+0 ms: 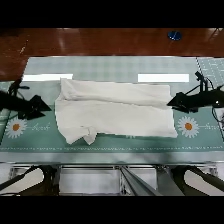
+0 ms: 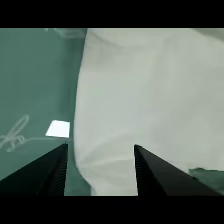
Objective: Fold the shirts.
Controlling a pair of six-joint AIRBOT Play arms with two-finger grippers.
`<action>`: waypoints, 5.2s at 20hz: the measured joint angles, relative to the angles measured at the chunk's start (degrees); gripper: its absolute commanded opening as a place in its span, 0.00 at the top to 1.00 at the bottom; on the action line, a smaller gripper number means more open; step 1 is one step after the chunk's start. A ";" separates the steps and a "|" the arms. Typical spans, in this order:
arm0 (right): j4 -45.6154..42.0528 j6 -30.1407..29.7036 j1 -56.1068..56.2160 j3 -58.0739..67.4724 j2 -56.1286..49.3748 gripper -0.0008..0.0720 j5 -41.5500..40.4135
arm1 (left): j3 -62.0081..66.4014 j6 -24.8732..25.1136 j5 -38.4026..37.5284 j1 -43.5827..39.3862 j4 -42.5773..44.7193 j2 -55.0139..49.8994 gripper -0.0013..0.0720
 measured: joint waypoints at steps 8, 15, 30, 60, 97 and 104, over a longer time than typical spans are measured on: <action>10.25 -2.21 -12.48 -4.83 11.89 0.42 -0.20 | -24.61 4.22 4.90 2.97 -9.73 10.54 0.29; 9.14 0.07 -24.41 -11.32 18.29 0.42 2.69 | -28.24 -0.57 10.16 -5.27 -9.35 11.15 0.32; -2.91 5.75 -20.63 -25.66 13.46 0.42 2.43 | -21.40 2.58 14.34 -11.93 -14.84 9.20 0.96; 16.87 -2.32 -3.72 13.09 -17.46 0.95 -6.67 | 30.75 0.39 5.35 -16.02 -14.99 -25.22 0.96; 20.39 -3.91 -2.80 18.21 -33.14 0.95 -9.81 | 4.33 6.14 24.11 -19.43 -13.05 9.01 0.39; 10.01 -2.64 -1.14 17.88 -16.63 0.95 -3.72 | 4.28 6.71 23.54 -22.51 -13.49 7.98 0.96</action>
